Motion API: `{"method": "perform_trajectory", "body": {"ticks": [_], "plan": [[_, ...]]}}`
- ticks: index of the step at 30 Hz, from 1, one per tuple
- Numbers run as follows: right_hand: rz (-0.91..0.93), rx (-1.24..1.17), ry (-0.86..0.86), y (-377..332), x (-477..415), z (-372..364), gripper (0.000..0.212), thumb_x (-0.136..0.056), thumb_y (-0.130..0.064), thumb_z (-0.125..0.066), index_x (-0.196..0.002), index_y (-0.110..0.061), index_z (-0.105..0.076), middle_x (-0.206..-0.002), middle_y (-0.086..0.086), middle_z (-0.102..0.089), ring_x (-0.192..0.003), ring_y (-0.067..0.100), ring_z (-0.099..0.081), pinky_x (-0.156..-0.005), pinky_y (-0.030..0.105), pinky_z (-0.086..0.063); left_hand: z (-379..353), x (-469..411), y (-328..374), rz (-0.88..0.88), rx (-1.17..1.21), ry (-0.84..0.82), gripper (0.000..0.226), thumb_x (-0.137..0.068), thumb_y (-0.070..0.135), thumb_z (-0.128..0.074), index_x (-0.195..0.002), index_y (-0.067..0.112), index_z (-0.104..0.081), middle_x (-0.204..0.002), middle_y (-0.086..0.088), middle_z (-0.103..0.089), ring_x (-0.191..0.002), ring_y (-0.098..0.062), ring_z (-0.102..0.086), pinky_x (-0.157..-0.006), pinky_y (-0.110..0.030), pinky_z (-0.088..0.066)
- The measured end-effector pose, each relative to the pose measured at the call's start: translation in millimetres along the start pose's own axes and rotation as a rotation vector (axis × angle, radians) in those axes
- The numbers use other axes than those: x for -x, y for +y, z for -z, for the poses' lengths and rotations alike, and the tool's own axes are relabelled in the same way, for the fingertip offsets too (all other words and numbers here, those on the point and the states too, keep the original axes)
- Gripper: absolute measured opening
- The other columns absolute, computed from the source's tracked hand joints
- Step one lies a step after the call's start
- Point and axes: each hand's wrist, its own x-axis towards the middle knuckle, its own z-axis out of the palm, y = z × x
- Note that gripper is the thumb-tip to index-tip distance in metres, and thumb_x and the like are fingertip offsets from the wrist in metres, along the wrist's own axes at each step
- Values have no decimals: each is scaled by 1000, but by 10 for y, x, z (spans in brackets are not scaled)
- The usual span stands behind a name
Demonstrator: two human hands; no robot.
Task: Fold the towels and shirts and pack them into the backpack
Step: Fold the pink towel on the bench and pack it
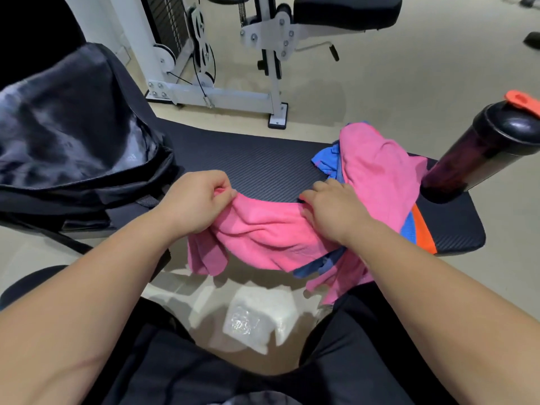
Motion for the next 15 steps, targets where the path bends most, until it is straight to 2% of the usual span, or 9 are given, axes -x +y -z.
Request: {"method": "perform_trajectory", "body": {"ticks": [2,7,10,12,14,15], "plan": [[-46,7,26,28,11,-39,29,-97,-39,-49,-118,-24,-61,-115,2,-59,-110,28,-50,-90,42,-38,27,35,-31,22,40,94,18,-96,31,-61,-80,23,-58,-71,5,-61,-74,-25,-57,-69,-38,-46],[-3,-42,113,60,43,24,22,-92,-40,-58,-98,-19,-61,-103,4,-59,-102,31,-54,-84,42,-39,67,74,-105,94,47,209,16,-99,32,-53,-87,21,-55,-76,1,-61,-77,-27,-56,-70,-40,-45],[-12,-362,189,62,110,183,19,-91,-33,-65,-86,-22,-51,-80,-4,-57,-79,25,-54,-69,36,-40,141,-11,-140,163,100,297,19,-101,28,-50,-88,16,-55,-76,1,-58,-76,-23,-53,-69,-35,-37],[-49,-618,190,118,144,310,15,-89,-24,-71,-84,-21,-57,-71,-11,-56,-67,14,-50,-63,28,-38,208,-87,-163,225,224,366,19,-101,28,-50,-87,16,-56,-77,3,-57,-75,-20,-52,-69,-34,-38],[-109,-768,194,172,197,389,13,-87,-19,-73,-81,-23,-63,-68,-14,-58,-62,2,-49,-57,14,-35,250,-160,-159,255,385,397,19,-100,28,-51,-85,19,-58,-76,6,-56,-71,-14,-51,-67,-33,-40],[-149,-831,206,199,234,396,16,-87,-18,-74,-78,-24,-63,-64,-15,-58,-58,-1,-48,-55,12,-34,267,-186,-142,246,411,377,18,-100,27,-53,-85,19,-60,-75,8,-55,-68,-11,-50,-65,-32,-40]]}}
